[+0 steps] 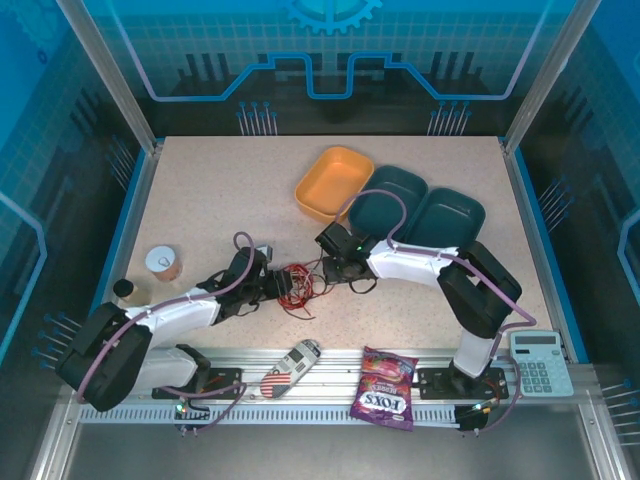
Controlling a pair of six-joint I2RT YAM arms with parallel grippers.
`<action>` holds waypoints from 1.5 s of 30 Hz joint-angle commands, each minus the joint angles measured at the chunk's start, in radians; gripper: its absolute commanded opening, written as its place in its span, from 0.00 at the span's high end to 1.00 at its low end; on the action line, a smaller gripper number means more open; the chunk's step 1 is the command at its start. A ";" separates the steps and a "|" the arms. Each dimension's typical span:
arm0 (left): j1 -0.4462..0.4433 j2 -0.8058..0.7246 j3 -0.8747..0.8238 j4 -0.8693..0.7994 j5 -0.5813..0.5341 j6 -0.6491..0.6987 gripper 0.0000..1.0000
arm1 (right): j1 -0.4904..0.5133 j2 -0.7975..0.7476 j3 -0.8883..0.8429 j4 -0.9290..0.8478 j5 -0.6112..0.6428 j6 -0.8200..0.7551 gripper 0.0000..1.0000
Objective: Untangle the cables
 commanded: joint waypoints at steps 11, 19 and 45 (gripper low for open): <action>-0.004 -0.050 0.108 -0.094 -0.180 0.068 0.86 | 0.000 -0.144 0.023 0.098 0.035 -0.077 1.00; 0.007 -0.042 0.101 -0.072 -0.254 0.060 0.80 | 0.003 -0.274 0.024 0.094 0.060 -0.142 1.00; 0.077 0.035 0.106 0.014 -0.203 0.060 0.86 | 0.004 -0.551 0.177 -0.032 0.033 -0.264 1.00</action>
